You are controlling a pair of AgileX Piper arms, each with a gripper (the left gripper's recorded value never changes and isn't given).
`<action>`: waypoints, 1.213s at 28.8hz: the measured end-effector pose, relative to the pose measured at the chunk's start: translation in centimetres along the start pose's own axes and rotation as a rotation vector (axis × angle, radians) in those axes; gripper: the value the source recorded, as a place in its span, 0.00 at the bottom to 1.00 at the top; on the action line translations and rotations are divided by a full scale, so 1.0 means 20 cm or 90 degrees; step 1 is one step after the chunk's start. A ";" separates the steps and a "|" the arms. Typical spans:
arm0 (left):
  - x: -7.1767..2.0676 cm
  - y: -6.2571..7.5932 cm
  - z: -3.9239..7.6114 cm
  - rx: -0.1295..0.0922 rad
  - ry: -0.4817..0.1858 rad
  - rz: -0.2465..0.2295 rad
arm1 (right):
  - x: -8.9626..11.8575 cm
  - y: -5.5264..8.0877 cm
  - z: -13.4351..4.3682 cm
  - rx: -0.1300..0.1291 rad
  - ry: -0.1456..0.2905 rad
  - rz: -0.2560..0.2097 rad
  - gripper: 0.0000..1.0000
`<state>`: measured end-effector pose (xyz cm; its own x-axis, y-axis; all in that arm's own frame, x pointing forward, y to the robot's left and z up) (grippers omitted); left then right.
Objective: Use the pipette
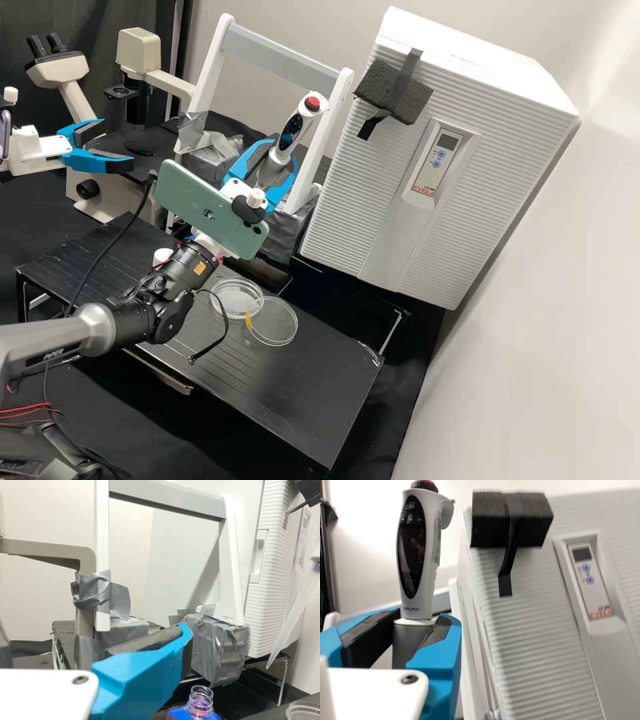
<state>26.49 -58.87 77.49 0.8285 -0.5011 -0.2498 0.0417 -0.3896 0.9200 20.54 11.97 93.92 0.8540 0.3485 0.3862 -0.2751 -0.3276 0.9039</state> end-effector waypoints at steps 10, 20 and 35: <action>0.002 0.00 0.01 -0.008 -0.001 0.001 | 0.00 0.01 -0.02 0.027 0.023 0.008 0.00; 0.010 -0.02 0.07 -0.014 -0.019 -0.002 | -0.01 -0.02 -0.10 0.086 0.108 -0.017 0.00; 0.012 -0.02 0.08 -0.021 -0.008 0.004 | -0.05 0.06 -0.01 0.015 0.058 0.031 0.00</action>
<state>25.81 -60.01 76.59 0.8215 -0.5138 -0.2473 0.0551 -0.3601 0.9313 19.30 11.32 94.75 0.7955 0.4102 0.4460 -0.3038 -0.3669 0.8793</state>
